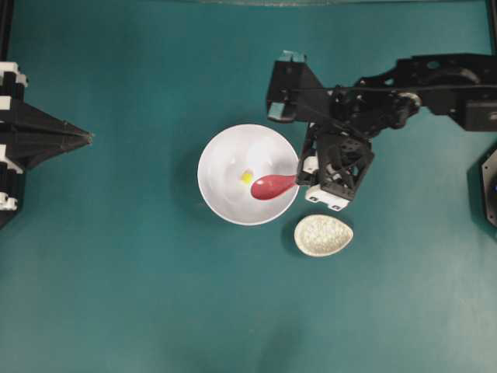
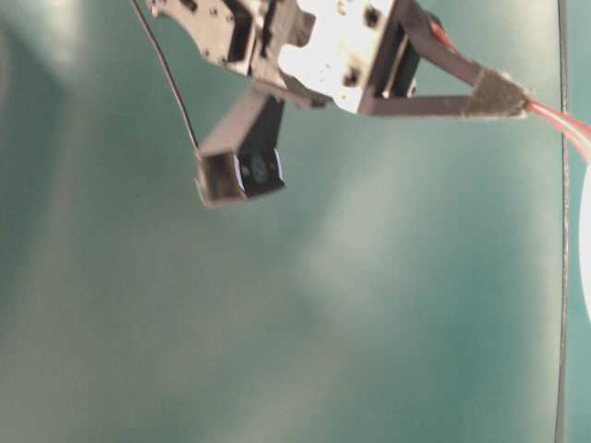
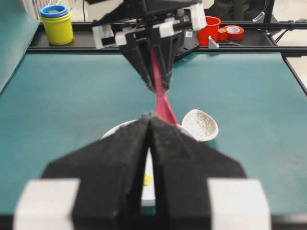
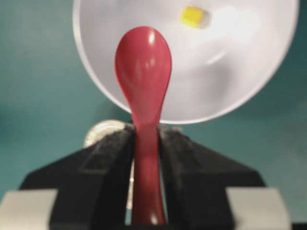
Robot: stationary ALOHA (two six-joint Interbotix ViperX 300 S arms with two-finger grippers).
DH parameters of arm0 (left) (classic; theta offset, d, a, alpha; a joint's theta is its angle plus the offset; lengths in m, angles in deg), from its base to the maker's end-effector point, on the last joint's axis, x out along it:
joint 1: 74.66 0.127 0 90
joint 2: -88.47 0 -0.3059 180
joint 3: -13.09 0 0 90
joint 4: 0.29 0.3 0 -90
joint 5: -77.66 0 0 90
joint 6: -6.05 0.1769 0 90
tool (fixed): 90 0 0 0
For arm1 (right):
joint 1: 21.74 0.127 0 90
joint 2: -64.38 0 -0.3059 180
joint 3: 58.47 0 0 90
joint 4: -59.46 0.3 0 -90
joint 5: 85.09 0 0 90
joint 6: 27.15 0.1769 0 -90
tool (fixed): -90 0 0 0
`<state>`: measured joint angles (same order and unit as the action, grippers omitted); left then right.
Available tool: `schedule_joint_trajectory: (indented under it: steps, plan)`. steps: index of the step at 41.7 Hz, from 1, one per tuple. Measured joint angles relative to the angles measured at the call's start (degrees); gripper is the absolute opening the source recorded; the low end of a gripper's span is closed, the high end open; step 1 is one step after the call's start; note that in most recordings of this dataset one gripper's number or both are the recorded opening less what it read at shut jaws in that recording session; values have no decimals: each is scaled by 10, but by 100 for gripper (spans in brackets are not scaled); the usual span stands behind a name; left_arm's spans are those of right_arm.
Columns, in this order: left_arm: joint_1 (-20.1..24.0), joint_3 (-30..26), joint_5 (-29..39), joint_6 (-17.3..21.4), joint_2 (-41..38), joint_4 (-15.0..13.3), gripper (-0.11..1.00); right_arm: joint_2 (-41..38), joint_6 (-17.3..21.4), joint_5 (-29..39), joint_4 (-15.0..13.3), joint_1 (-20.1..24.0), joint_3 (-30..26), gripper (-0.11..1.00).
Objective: Scoop the yellow hexagonal prism block from the bowl with a spoon using the right arm.
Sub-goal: 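Carry the spoon over the white bowl and lower it inside, then push the spoon bowl under the yellow block along the bowl floor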
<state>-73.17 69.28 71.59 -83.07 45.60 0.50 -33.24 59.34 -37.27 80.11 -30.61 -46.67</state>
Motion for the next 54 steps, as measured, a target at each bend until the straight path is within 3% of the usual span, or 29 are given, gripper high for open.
schedule_joint_trajectory:
  steps: [5,10,54]
  plan:
    - [-1,-1,0,-1,0,1,0,-13,23,21,-32,0,-18,24]
    - [-1,-1,2,0,0,0,0,-23,28,25,-44,0,-25,24]
    - [0,0,3,-1,0,0,0,-72,28,7,-45,0,-27,24]
